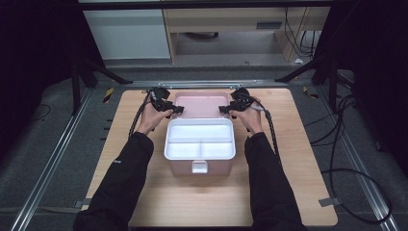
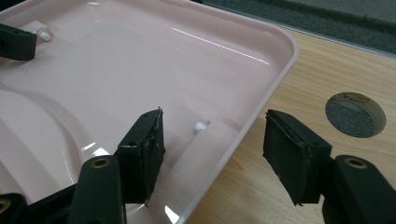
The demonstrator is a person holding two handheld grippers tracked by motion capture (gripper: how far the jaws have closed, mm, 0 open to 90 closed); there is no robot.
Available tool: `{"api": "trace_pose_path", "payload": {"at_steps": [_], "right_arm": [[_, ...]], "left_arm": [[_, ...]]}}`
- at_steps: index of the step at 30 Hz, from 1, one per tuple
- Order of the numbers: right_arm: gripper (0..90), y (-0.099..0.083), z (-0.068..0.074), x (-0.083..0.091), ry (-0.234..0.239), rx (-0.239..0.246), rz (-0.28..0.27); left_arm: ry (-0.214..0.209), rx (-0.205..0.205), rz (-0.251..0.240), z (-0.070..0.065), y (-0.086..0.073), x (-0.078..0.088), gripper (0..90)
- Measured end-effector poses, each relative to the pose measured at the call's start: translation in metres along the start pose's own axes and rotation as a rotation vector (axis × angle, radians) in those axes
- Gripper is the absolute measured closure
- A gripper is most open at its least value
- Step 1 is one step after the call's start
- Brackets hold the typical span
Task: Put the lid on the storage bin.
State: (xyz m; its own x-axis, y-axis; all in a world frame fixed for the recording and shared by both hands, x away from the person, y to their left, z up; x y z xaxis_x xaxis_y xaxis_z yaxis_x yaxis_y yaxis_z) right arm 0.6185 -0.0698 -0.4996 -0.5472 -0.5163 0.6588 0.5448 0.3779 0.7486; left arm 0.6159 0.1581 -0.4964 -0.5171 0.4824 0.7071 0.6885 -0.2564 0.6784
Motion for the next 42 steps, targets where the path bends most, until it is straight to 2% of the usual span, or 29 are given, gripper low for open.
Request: {"api": "trace_pose_path", "payload": {"at_steps": [3,5,9,13,15,16,17,18,20,22,28,33,37,42], "right_arm": [[39.0,0.0,0.0,-0.001,0.008,-0.009,-0.002],[39.2,0.001,0.002,-0.001,0.014,-0.006,-0.006],[40.7,0.002,0.003,0.001,0.005,-0.001,-0.006],[42.9,0.008,0.003,0.01,0.013,-0.021,-0.032],[44.0,0.014,0.004,0.017,0.014,-0.025,-0.067],[44.8,0.016,0.004,0.02,0.012,-0.024,-0.08],[44.8,0.016,0.004,0.02,0.012,-0.024,-0.08],[45.7,0.022,0.006,0.028,0.016,-0.03,-0.111],[46.2,0.024,0.006,0.031,0.016,-0.03,-0.126],[46.4,0.03,0.01,0.043,0.021,-0.018,-0.156],[46.4,0.038,0.019,0.063,0.013,0.019,-0.191],[46.4,0.041,0.024,0.076,0.002,0.048,-0.202],[46.8,0.044,0.029,0.087,0.002,0.068,-0.217],[46.8,0.043,0.04,0.099,-0.008,0.114,-0.205]], "left_arm": [[-0.024,0.007,-0.003,-0.002,0.0,-0.002,35.3],[-0.02,0.015,-0.003,-0.002,0.0,-0.002,34.2],[-0.009,0.018,-0.016,-0.002,0.002,0.003,38.6],[-0.02,0.024,-0.053,-0.003,0.008,0.013,41.3],[-0.029,0.024,-0.081,-0.005,0.012,0.021,43.1],[-0.032,0.017,-0.108,-0.007,0.017,0.029,43.6],[-0.032,0.017,-0.108,-0.007,0.017,0.029,44.4],[-0.029,0.002,-0.133,-0.01,0.021,0.037,44.4],[-0.029,-0.005,-0.145,-0.012,0.023,0.042,44.6],[-0.037,-0.024,-0.164,-0.016,0.026,0.053,44.7],[-0.057,-0.045,-0.202,-0.024,0.03,0.07,45.5],[-0.049,-0.088,-0.217,-0.032,0.031,0.085,45.6],[-0.061,-0.099,-0.241,-0.038,0.029,0.094,46.4],[-0.069,-0.123,-0.252,-0.044,0.02,0.109,48.1]]}}
Point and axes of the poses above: each handheld gripper's, and its own axes: x roughly backward along the jaws, y roughly out of its top, z roughly to its left, the point moved 9 cm from there along -x, roughly forward along the jaws, and after that the axes turned 6 degrees about x, right-handed, at the moved point
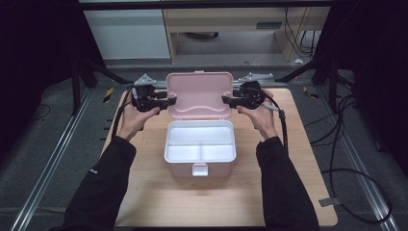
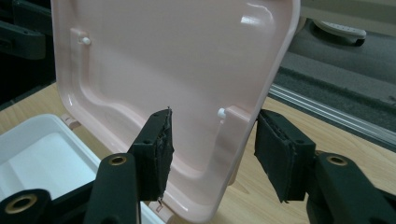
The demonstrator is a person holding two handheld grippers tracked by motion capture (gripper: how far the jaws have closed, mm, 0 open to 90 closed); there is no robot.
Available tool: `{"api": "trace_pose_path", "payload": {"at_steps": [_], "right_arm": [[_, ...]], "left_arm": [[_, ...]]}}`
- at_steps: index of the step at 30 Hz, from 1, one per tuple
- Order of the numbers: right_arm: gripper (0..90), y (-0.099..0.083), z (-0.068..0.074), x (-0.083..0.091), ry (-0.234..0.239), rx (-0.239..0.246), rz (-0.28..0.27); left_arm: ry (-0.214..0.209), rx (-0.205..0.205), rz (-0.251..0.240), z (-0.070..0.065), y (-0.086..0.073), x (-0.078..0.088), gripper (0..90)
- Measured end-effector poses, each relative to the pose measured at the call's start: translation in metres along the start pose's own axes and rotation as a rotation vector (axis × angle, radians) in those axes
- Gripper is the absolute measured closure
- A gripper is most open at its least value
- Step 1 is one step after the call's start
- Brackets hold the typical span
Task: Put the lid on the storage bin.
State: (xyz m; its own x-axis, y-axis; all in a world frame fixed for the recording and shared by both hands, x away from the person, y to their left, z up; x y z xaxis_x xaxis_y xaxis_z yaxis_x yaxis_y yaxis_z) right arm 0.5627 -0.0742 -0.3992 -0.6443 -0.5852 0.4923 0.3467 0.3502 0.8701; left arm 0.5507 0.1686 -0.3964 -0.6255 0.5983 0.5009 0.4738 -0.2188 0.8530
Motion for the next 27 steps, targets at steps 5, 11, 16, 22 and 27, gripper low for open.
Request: {"api": "trace_pose_path", "payload": {"at_steps": [5,11,16,22,27], "right_arm": [[47.5,0.001,0.009,0.01,-0.008,0.016,-0.01],[48.3,-0.001,0.017,0.022,-0.013,0.046,0.001],[49.4,-0.003,0.028,0.036,-0.01,0.066,-0.006],[54.5,-0.011,0.037,0.048,-0.013,0.08,-0.02],[62.2,-0.019,0.043,0.056,-0.037,0.109,-0.01]], "left_arm": [[0.003,-0.024,-0.001,-0.007,-0.002,0.01,48.6],[0.008,-0.065,-0.015,-0.018,-0.006,0.021,49.2],[0.011,-0.095,-0.016,-0.025,-0.013,0.03,49.9],[0.01,-0.134,-0.016,-0.037,-0.023,0.044,53.1],[0.036,-0.143,-0.005,-0.042,-0.033,0.05,61.0]]}}
Point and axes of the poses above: each handheld gripper's, and its own axes: x roughly backward along the jaws, y roughly out of its top, z roughly to its left, the point moved 9 cm from there along -x, roughly forward along the jaws, and after that the axes turned 6 degrees about x, right-handed, at the moved point
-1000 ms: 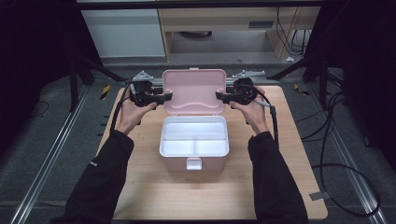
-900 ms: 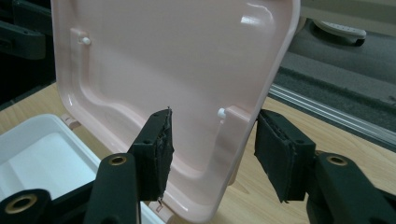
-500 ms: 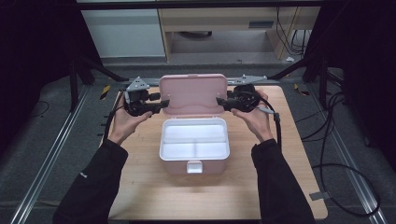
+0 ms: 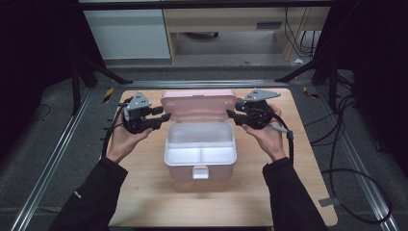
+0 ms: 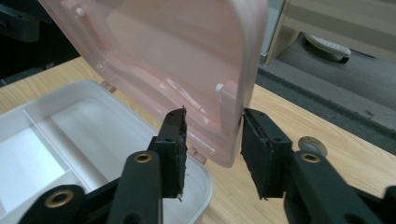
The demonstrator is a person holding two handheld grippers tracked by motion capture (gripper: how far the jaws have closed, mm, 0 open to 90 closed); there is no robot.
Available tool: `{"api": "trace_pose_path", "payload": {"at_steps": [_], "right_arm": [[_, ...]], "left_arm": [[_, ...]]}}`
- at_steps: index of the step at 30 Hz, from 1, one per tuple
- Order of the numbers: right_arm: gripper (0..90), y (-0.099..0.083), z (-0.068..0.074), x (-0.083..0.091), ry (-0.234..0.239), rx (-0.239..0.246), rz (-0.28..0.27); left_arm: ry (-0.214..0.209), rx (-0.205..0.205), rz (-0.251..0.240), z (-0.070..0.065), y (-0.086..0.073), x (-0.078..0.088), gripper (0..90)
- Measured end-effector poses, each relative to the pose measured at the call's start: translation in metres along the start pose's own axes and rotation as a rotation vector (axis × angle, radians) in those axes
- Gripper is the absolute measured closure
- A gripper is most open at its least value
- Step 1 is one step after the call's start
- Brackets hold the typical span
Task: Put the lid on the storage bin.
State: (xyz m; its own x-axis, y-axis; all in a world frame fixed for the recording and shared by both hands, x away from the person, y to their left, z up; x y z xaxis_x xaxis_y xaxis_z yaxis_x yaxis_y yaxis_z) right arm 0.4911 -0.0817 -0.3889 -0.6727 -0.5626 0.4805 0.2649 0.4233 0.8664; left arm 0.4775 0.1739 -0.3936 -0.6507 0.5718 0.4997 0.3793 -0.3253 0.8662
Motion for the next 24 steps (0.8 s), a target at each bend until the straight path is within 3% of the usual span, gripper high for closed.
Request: {"api": "trace_pose_path", "payload": {"at_steps": [6,10,13,24], "right_arm": [[69.0,-0.007,0.005,0.007,0.002,0.006,0.005],[73.8,-0.013,0.01,0.012,0.008,0.002,0.009],[74.3,-0.02,0.015,0.017,0.027,0.006,0.013],[70.2,-0.045,0.032,0.026,0.06,0.031,0.044]], "left_arm": [[0.013,0.005,0.004,-0.005,-0.007,0.004,66.8],[0.0,0.022,0.008,-0.008,-0.013,0.007,71.1],[-0.029,0.04,0.014,-0.013,-0.022,0.01,72.7],[-0.029,0.035,0.03,-0.023,-0.047,0.015,70.5]]}}
Point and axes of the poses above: each handheld gripper's, and its own axes: x roughly backward along the jaws, y roughly out of its top, z roughly to its left, the point moved 9 cm from there along -x, roughly forward along the jaws, and after that the axes turned 6 degrees about x, right-handed, at the moved point
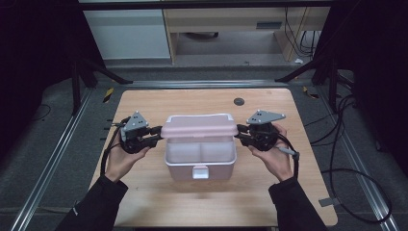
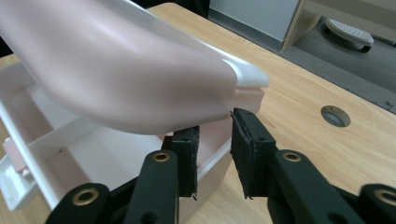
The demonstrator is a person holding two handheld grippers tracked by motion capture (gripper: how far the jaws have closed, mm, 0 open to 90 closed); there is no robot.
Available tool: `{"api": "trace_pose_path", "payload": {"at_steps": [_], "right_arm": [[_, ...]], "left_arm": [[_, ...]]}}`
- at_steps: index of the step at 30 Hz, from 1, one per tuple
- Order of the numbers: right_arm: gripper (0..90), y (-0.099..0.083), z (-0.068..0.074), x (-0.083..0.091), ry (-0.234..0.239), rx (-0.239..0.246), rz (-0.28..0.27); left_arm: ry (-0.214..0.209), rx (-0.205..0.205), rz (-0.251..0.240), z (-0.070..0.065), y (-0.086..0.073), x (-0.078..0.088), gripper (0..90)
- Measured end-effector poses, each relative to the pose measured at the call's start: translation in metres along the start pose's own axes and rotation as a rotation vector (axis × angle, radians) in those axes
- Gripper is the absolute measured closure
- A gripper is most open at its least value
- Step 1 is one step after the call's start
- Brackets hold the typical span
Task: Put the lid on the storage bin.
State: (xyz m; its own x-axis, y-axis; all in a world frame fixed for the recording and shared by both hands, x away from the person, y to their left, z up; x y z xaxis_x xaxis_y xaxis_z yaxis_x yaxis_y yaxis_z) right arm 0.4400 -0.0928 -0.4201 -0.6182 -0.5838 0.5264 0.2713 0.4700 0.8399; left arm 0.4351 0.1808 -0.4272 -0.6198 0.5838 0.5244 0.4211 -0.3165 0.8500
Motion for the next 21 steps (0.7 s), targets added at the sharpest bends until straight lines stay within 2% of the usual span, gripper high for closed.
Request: {"api": "trace_pose_path", "payload": {"at_steps": [6,7,9,10,11,12,15,16,19,21], "right_arm": [[65.0,-0.015,0.007,0.005,0.004,-0.002,0.013],[62.8,-0.022,0.007,0.005,-0.005,-0.002,0.027],[62.1,-0.025,0.007,0.006,-0.011,-0.003,0.033],[60.8,-0.031,0.005,0.006,-0.023,-0.004,0.044],[59.1,-0.037,0.001,0.008,-0.034,-0.018,0.044],[59.1,-0.037,0.001,0.008,-0.034,-0.018,0.044],[56.3,-0.049,-0.009,0.012,-0.056,-0.049,0.052],[51.5,-0.058,-0.015,0.013,-0.071,-0.075,0.065],[45.0,-0.075,-0.024,0.011,-0.107,-0.101,0.098],[41.0,-0.09,-0.029,0.009,-0.127,-0.109,0.147]], "left_arm": [[-0.016,0.022,0.0,-0.003,-0.015,0.002,66.2],[-0.001,0.033,0.005,0.001,-0.022,0.002,64.6],[0.006,0.041,0.021,0.005,-0.028,0.002,63.7],[0.013,0.046,0.026,0.008,-0.031,0.002,62.6],[0.025,0.069,0.033,0.014,-0.037,0.002,61.3],[0.025,0.069,0.033,0.014,-0.037,0.002,60.2],[0.051,0.098,0.052,0.025,-0.047,0.004,58.9],[0.062,0.116,0.059,0.031,-0.052,0.005,56.8],[0.081,0.146,0.068,0.04,-0.059,0.004,53.7],[0.092,0.159,0.083,0.046,-0.065,0.002,51.9]]}}
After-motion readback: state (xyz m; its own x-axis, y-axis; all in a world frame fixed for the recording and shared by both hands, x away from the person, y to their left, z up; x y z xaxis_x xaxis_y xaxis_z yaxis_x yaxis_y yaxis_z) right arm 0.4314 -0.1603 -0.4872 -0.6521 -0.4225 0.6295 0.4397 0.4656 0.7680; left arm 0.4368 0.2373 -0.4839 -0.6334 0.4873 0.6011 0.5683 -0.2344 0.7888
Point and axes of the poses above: each handheld gripper's, and its own axes: x roughly backward along the jaws, y roughly out of its top, z roughly to its left, the point moved 9 cm from there along -x, roughly forward along the jaws, and after that the axes turned 6 degrees about x, right-handed, at the moved point
